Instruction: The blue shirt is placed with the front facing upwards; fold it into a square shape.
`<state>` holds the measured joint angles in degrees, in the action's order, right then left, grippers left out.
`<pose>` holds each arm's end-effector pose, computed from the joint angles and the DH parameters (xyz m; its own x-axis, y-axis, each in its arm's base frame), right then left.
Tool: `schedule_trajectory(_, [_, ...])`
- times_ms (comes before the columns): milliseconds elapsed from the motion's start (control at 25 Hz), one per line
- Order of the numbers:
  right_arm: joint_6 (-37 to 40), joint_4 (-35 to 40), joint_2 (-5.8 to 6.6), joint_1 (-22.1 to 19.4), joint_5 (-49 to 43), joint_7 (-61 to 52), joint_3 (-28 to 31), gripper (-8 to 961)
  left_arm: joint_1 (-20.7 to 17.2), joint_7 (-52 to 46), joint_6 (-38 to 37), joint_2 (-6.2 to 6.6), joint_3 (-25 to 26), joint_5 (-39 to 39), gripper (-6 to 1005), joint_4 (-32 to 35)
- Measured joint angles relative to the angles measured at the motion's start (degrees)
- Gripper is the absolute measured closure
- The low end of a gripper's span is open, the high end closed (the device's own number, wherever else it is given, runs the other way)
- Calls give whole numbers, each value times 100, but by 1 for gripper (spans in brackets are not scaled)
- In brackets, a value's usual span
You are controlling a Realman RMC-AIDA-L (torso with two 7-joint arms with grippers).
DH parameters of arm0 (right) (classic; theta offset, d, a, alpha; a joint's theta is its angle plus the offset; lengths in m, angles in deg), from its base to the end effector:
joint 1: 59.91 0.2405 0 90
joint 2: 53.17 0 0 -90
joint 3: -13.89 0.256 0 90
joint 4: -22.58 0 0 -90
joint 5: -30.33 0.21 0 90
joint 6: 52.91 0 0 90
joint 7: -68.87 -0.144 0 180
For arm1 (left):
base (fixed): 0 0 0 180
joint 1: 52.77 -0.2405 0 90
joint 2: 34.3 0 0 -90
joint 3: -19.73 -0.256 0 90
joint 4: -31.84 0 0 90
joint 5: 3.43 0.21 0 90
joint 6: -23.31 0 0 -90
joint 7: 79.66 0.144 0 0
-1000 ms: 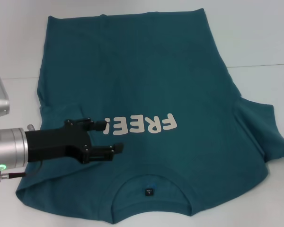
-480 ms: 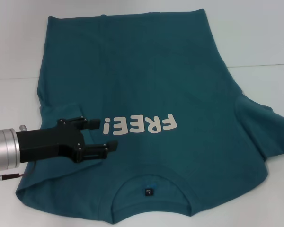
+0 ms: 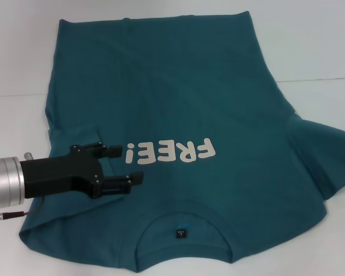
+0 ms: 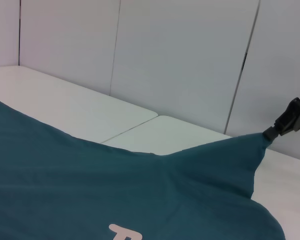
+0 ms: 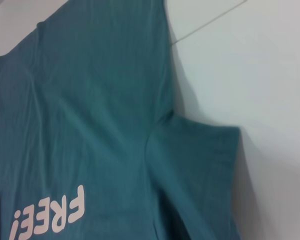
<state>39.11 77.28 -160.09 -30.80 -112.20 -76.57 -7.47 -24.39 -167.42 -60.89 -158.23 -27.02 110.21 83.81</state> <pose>0.3491 0.3299 0.1641 0.0264 -0.8417 -0.5393 -0.9862 0.0662 -0.1515 -0.2298 0.3435 -0.0037 0.8244 0.3102 0.4734 0.4477 -0.8692 -0.2100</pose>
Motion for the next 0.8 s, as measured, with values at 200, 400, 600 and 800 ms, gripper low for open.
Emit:
schedule_trajectory(200, [164,244,14,10,7,-47,35,936,0,3,0,0,0,3,149,-3])
schedule_trajectory(400, [337,500,28,67,8,-124,51,936,0,5,-3,0,-1,2,149,-3])
schedule_trajectory(600, [415,634,58,153,7,-181,55,936,0,12,-7,0,-1,13,149,-3])
schedule_trajectory(800, [454,693,65,299,-7,-208,50,937,0,14,-40,0,-6,13,150,13])
